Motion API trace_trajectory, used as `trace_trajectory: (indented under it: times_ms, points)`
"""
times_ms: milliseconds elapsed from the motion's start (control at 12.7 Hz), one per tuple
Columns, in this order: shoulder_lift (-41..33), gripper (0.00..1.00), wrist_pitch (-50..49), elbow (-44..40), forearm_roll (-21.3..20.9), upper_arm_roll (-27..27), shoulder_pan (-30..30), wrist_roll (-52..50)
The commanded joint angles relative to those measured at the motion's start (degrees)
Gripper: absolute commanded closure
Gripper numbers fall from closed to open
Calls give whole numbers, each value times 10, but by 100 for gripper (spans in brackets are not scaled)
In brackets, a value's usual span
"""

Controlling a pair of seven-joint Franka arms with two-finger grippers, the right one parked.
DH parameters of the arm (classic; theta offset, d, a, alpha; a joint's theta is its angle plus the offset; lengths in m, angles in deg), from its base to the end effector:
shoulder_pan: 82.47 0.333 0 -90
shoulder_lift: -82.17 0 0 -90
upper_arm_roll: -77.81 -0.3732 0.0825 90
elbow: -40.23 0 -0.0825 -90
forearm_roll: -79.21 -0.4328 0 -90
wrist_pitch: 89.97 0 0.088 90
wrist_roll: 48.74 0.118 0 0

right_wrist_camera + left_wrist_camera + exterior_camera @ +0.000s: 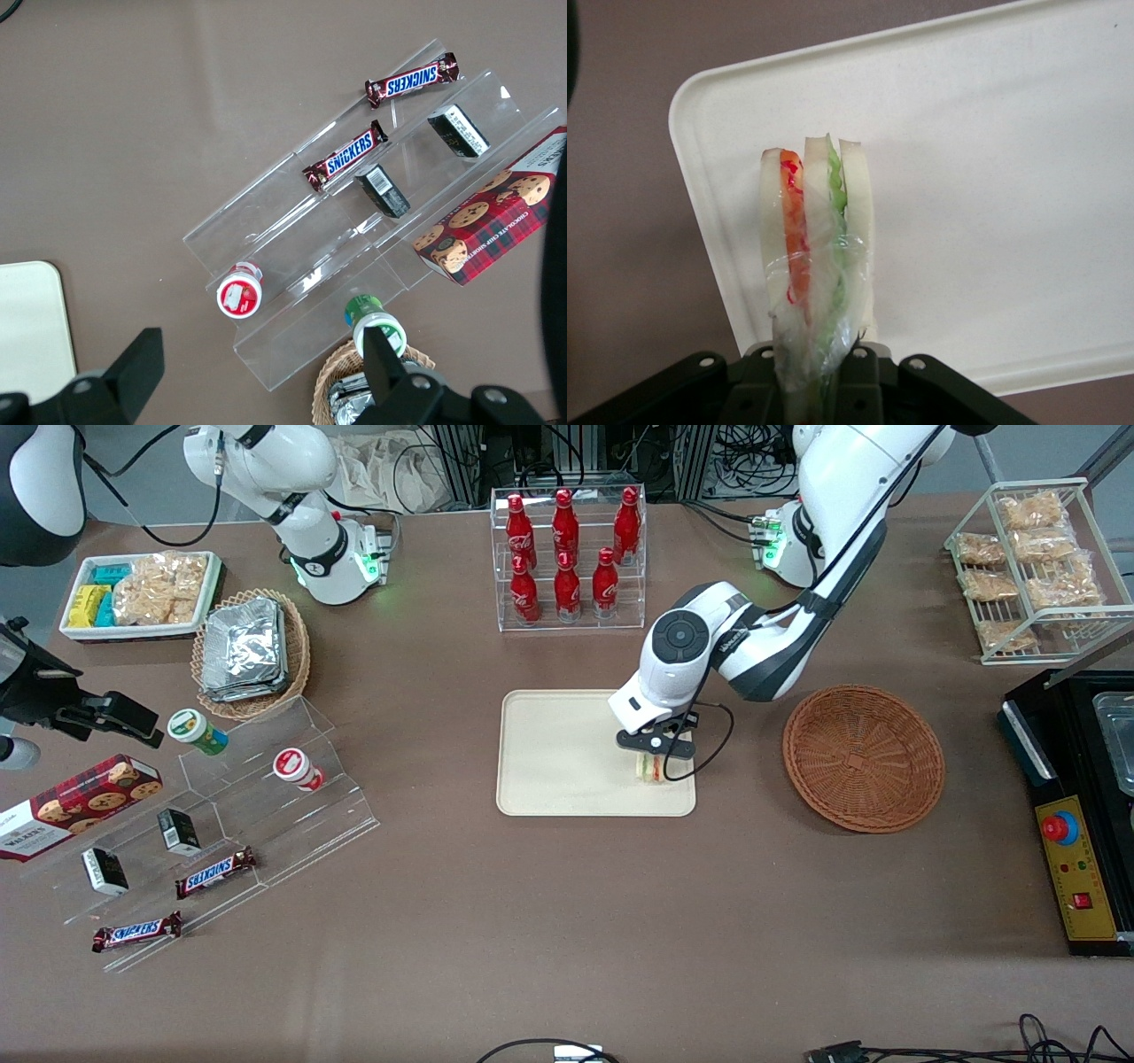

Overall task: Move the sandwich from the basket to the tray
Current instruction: 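Carry the sandwich over the white tray and lower it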

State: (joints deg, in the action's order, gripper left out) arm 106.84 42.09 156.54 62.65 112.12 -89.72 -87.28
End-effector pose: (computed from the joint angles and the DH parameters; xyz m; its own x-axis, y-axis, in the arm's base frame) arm 0.4945 -0.4108 0.2673 0.9735 -0.2179 -0.0688 -0.2190 -0.9757 -0.0077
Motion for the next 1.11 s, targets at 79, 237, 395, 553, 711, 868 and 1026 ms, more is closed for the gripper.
trace_trajectory:
  times_ms: [79, 237, 395, 553, 711, 868, 1026]
  points:
    - [48, 83, 14, -17, -67, 1, -20, -65]
    - [61, 83, 21, -16, -81, 0, -21, -80]
    - [62, 81, 21, -15, -81, 0, -22, -80]
    - [66, 60, 21, -14, -81, 0, -22, -83]
    - [66, 16, 19, -14, -82, 0, -22, -90]
    - [61, 0, 14, -15, -82, 0, -22, -109]
    - [53, 0, 14, -18, -81, -1, -15, -117]
